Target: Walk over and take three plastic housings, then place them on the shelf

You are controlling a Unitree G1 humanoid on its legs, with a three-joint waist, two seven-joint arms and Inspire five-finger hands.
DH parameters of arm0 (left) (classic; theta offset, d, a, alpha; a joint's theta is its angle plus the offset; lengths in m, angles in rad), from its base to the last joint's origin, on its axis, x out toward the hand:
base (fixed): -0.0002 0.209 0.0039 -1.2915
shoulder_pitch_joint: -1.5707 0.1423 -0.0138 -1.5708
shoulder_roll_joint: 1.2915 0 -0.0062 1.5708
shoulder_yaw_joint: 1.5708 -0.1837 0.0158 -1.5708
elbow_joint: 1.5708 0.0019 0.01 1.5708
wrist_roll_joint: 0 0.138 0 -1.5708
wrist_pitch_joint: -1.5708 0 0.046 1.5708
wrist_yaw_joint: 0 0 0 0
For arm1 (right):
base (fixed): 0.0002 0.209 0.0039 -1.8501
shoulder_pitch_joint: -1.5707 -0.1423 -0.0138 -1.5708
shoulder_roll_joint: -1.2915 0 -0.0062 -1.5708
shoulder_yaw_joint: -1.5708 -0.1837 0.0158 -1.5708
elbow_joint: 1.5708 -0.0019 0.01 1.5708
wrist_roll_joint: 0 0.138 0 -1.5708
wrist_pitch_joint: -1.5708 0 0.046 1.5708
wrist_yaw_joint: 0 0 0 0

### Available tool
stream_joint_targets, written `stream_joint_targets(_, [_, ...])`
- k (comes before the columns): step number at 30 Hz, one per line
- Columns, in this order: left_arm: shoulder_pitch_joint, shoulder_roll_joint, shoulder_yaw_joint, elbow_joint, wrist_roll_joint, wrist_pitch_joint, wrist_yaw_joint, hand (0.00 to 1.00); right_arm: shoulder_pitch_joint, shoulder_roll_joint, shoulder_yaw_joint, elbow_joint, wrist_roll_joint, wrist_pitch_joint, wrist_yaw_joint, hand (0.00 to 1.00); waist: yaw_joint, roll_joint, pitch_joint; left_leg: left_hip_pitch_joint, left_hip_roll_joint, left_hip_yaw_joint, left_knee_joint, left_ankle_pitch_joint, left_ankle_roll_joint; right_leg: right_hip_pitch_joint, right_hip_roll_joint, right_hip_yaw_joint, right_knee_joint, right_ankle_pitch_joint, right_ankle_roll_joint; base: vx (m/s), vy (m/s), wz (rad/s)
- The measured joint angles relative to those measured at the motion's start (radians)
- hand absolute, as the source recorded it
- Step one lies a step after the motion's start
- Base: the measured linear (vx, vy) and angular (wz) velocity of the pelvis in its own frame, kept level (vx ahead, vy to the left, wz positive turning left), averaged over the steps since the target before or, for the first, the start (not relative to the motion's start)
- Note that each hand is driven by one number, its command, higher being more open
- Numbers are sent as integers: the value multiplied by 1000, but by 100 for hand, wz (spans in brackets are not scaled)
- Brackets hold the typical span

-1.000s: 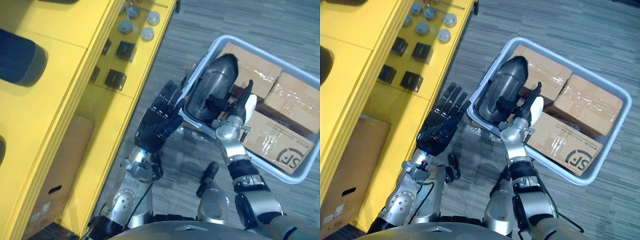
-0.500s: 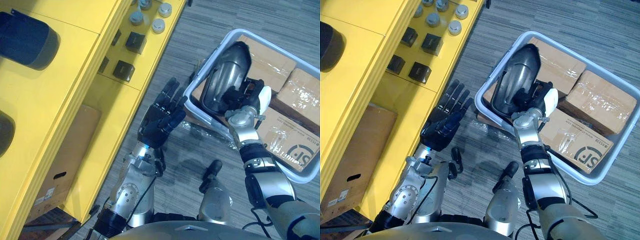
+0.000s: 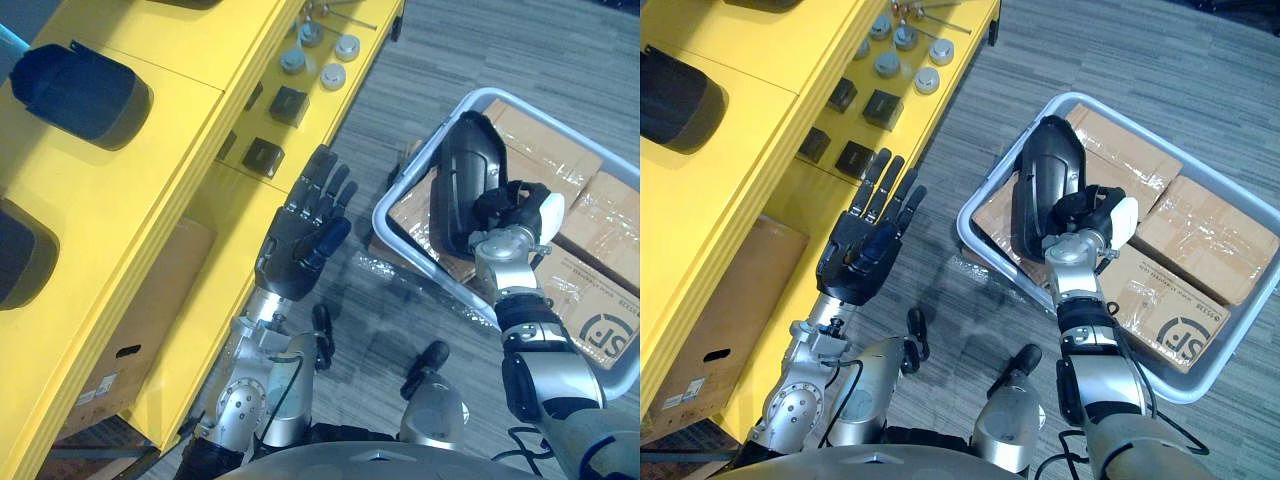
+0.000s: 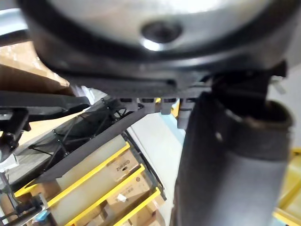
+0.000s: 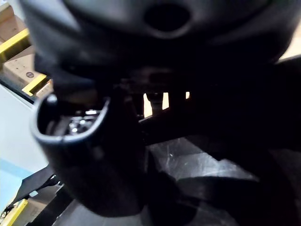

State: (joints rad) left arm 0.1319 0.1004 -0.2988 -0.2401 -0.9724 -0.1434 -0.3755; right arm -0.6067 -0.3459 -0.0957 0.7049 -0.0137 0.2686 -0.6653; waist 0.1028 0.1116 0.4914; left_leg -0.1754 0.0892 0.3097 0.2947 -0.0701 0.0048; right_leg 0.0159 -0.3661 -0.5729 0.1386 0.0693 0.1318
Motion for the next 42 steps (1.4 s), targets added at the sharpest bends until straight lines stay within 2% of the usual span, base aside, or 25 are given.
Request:
stream_joint_targets(4, [31,13,-2,-1,85,47,28,100,20,23,-5,-13,-45,29,4,0,-1,-6,-13,47,-3,15,-27,2,-3,30,0,-6,-6,-1,-1,17,-20,-8])
stream_joint_targets(6, [48,25,-12,4,173,113,52,100,62,46,-12,-42,-93,47,8,0,-1,-12,-48,63,-6,17,-45,3,-6,45,3,-11,-22,0,-1,46,-28,-4])
stream_joint_targets(8, [62,44,-43,9,283,206,80,100,112,73,-11,-85,-147,62,26,0,-6,-21,-89,95,-7,28,-68,5,-8,63,6,-13,-29,2,2,77,-30,-10])
stream_joint_targets(9, [61,48,-50,15,293,238,82,100,127,77,-9,-95,-167,62,32,0,-9,-23,-101,104,-7,28,-74,5,-9,72,8,-13,-36,4,6,81,-29,-14])
stream_joint_targets(10, [63,56,-71,34,315,306,83,100,157,82,12,-115,-208,62,48,0,-19,-33,-140,117,-7,36,-89,6,-12,76,12,-12,-43,6,8,63,-24,-12])
stream_joint_targets(11, [63,59,-78,40,315,333,84,100,168,82,24,-126,-226,61,55,0,-23,-37,-155,122,-6,41,-94,6,-14,76,14,-10,-47,7,10,67,-23,-21])
stream_joint_targets(12, [56,66,-91,58,312,385,90,100,184,81,42,-139,-266,48,66,0,-27,-50,-177,133,-3,50,-100,4,-18,81,19,-2,-56,8,10,39,-13,-22])
stream_joint_targets(16, [-9,66,-141,170,308,472,129,100,228,80,55,-173,-356,-6,70,0,-40,-77,-230,167,13,76,-112,0,-33,93,37,29,-69,11,12,25,-20,-25])
stream_joint_targets(17, [-31,66,-143,205,303,490,145,100,242,79,69,-179,-376,-29,70,0,-48,-92,-251,170,18,82,-116,2,-37,94,44,33,-79,12,12,0,-34,-21])
stream_joint_targets(23, [-180,49,-158,425,254,504,244,100,307,76,117,-250,-455,-145,76,0,-74,-117,-296,210,31,120,-155,13,-56,94,67,87,-104,24,6,-45,-23,-23])
stream_joint_targets(28, [-244,19,-158,548,80,500,304,100,360,76,156,-250,-533,-243,92,0,-83,-129,-319,222,43,140,-176,27,-76,88,88,110,-124,24,6,-41,-33,-15])
stream_joint_targets(31, [-267,-3,-158,571,-18,487,310,100,368,76,178,-250,-552,-279,93,0,-90,-132,-323,222,47,148,-184,43,-72,78,94,116,-124,24,4,-27,-32,-8])
stream_joint_targets(33, [-298,-24,-159,603,-77,455,309,100,373,78,195,-250,-566,-307,93,0,-101,-136,-324,225,45,150,-198,54,-72,75,95,118,-125,27,0,-11,-7,-3])
stream_joint_targets(36, [-310,-27,-159,610,-90,402,296,100,396,83,231,-250,-570,-347,93,0,-105,-149,-334,241,45,164,-211,57,-74,74,98,134,-126,27,0,-10,3,-11])
stream_joint_targets(38, [-327,-27,-169,638,-98,381,273,100,406,97,242,-250,-570,-353,93,0,-107,-158,-340,244,45,167,-213,57,-75,74,98,137,-126,27,0,3,4,-9])
stream_joint_targets(42, [-329,-22,-190,656,-160,364,244,100,425,118,245,-250,-570,-380,62,0,-106,-166,-344,253,42,174,-217,57,-75,76,97,141,-126,27,0,2,4,-4])
